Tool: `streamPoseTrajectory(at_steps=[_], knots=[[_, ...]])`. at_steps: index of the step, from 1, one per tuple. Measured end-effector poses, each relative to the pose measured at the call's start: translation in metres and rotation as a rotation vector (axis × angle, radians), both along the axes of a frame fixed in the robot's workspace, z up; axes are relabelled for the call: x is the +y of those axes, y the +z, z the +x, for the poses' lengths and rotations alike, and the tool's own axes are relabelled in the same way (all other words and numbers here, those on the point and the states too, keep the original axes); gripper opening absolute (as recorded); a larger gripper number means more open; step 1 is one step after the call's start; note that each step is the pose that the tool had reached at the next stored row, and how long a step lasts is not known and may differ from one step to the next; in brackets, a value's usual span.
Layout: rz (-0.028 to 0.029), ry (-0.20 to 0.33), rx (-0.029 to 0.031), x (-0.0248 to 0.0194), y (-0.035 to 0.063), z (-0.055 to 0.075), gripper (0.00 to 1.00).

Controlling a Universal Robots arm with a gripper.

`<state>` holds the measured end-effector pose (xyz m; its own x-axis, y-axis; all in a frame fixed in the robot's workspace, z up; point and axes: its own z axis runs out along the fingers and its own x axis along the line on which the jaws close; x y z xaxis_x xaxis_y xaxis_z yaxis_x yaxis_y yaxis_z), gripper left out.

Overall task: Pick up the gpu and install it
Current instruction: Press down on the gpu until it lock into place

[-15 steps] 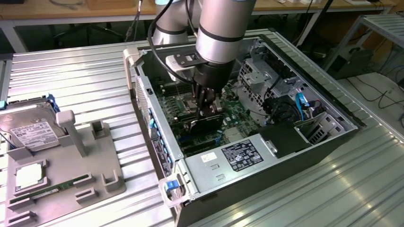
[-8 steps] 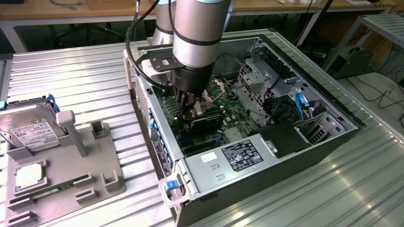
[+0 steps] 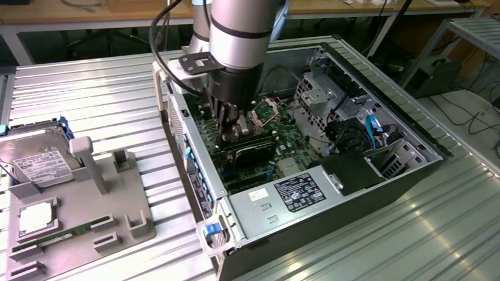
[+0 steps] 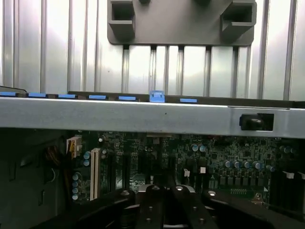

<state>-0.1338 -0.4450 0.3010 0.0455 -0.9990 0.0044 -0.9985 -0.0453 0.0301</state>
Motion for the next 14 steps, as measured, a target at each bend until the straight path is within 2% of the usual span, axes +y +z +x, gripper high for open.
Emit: streamPoseTrajectory(at_steps=[2,3,4,5,7,9,14], knots=[[-0.0009,0.000,-0.0001,0.0028,0.0089,-0.002,0.11],[-0.0008,0.000,0.0002,0.0036,0.0090,-0.003,0.11],[-0.0009,0.000,0.0057,0.0039,0.0090,-0.004,0.11],[-0.0010,0.000,0.0086,0.0039,0.0090,-0.004,0.11],[-0.0013,0.000,0.0577,0.0039,0.0083,0.001,0.11],[-0.0012,0.000,0.0802,0.0039,0.0073,0.006,0.11],[-0.0012,0.000,0.1713,0.0039,0.0056,0.017,0.11]])
